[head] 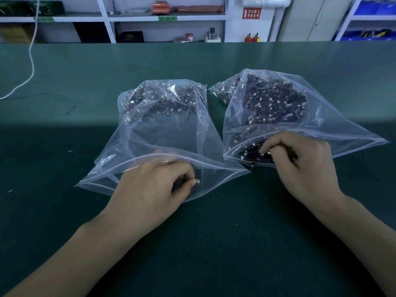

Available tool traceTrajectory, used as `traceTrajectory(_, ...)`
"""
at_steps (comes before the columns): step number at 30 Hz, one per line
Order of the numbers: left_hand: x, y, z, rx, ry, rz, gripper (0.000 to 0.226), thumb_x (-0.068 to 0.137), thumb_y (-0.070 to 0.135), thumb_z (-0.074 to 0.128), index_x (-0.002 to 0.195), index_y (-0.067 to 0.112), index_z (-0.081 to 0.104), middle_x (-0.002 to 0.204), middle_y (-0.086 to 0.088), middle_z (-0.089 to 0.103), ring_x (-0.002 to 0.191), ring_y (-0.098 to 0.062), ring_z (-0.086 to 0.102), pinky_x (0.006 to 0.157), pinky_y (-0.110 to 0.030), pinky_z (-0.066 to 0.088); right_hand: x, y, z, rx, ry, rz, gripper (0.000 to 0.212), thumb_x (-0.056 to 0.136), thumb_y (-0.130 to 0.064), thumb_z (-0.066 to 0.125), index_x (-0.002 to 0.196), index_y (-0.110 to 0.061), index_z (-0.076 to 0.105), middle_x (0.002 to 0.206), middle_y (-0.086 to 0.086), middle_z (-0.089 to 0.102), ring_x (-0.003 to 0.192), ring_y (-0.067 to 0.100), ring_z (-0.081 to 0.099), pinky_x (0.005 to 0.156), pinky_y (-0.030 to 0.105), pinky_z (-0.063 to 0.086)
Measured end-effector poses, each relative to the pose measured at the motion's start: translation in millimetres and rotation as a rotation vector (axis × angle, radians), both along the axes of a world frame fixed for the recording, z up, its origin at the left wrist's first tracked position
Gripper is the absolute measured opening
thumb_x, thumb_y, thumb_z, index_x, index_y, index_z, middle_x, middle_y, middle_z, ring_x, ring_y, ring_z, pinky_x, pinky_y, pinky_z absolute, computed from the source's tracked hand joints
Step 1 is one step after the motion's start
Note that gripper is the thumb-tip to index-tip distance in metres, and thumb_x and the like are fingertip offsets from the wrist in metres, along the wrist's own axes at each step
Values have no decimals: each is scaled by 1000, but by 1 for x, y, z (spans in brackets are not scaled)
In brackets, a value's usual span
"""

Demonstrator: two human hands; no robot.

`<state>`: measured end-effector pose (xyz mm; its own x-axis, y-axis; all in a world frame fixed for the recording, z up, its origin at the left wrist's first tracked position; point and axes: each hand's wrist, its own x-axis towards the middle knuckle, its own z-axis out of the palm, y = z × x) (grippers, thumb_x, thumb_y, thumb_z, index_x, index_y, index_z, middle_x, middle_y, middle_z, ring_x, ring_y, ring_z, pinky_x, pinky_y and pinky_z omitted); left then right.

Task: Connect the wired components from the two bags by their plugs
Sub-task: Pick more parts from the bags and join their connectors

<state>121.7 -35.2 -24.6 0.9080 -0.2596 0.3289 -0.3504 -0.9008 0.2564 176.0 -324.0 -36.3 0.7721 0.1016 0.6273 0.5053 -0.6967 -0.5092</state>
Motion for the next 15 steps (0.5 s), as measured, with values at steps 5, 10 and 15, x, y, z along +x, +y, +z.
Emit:
traceTrajectory(5,-1,-4,2,-87,-126,-59,11,104,34,62,94,34,59,91,23,51,81,-2,46,67,-10,33,-13,16,-5,50,-18,240,23,98,-17,51,103,-19,74,60,-18,51,49,7,45,53,17,34)
traceTrajectory(10,-2,-8,-5,-194,-194,-177,9,106,30,62,99,26,66,85,17,59,77,1,51,65,-22,45,-17,28,-13,-80,74,390,24,103,-29,60,126,-26,67,62,-15,42,52,9,45,56,20,37)
traceTrajectory(15,-2,-15,-14,-378,-192,-333,11,104,24,71,104,18,80,110,13,78,108,2,72,82,-29,60,-15,25,-14,-75,85,441,33,99,-37,71,130,-26,68,63,-11,46,50,10,42,55,16,33)
